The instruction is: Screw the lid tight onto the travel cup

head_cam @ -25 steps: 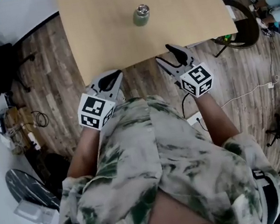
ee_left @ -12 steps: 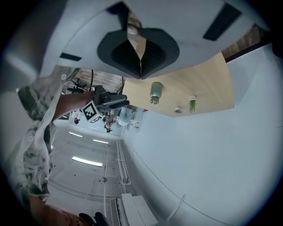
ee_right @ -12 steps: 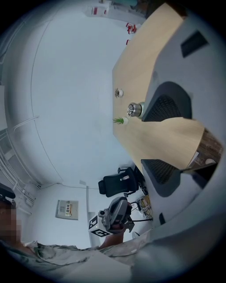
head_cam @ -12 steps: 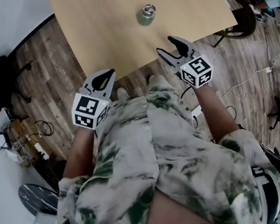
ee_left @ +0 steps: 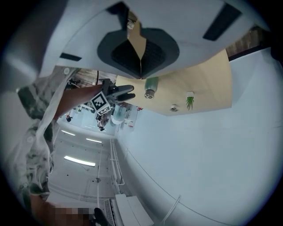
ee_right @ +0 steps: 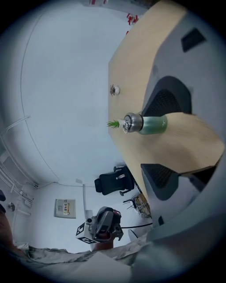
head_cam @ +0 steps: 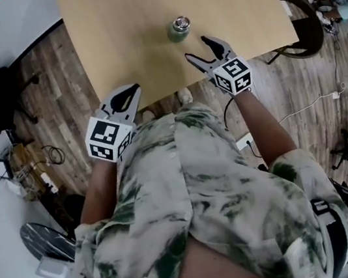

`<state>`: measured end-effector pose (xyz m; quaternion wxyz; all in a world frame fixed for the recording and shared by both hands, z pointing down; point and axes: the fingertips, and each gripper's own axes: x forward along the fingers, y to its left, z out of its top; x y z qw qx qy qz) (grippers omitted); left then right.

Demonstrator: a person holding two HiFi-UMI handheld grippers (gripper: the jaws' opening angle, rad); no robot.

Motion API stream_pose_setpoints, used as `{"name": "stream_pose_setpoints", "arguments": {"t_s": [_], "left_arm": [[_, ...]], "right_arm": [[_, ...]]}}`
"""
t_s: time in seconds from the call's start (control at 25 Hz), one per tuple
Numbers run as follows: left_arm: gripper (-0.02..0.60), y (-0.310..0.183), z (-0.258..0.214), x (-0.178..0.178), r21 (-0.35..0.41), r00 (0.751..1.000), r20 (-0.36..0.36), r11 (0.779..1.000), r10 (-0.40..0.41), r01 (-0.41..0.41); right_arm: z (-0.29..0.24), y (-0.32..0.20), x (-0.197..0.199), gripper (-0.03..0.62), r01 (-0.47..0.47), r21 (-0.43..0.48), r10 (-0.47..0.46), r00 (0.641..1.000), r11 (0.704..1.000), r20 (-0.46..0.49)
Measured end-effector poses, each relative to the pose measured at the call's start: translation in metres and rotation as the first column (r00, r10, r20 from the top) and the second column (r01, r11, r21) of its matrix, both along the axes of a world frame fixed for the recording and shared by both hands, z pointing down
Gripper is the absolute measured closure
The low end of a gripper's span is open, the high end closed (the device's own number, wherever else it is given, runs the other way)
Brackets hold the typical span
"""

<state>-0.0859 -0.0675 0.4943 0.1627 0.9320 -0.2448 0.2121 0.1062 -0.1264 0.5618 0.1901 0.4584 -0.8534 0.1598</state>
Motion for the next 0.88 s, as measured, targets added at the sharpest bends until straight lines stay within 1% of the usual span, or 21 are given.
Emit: {"name": "stream_pose_setpoints", "arguments": {"t_s": [0.24, 0.44, 0.64, 0.88], "left_arm": [[0.558, -0.021, -0.003, 0.027, -0.006, 0.998, 0.019, 0.998, -0.055, 0.055], [0.558, -0.033, -0.001, 0.042, -0.011, 0.995, 0.044, 0.996, -0.092, 0.093], [0.558, -0.043, -0.005, 0.047, -0.012, 0.988, 0.051, 0.989, -0.144, 0.145], [0.558, -0.054, -0.002, 0.052, -0.014, 0.98, 0.074, 0.983, -0.183, 0.185]], "right_arm": [[0.029, -0.035, 0.016, 0.234, 0.071, -0.025, -0.071, 0.997, 0.997, -0.008], [0.052, -0.058, 0.019, 0.215, 0.132, -0.043, -0.133, 0.991, 0.99, -0.011], [0.066, -0.074, 0.014, 0.204, 0.181, -0.044, -0.181, 0.983, 0.982, 0.006], [0.081, -0.091, 0.006, 0.201, 0.237, -0.038, -0.238, 0.971, 0.971, -0.002]]}}
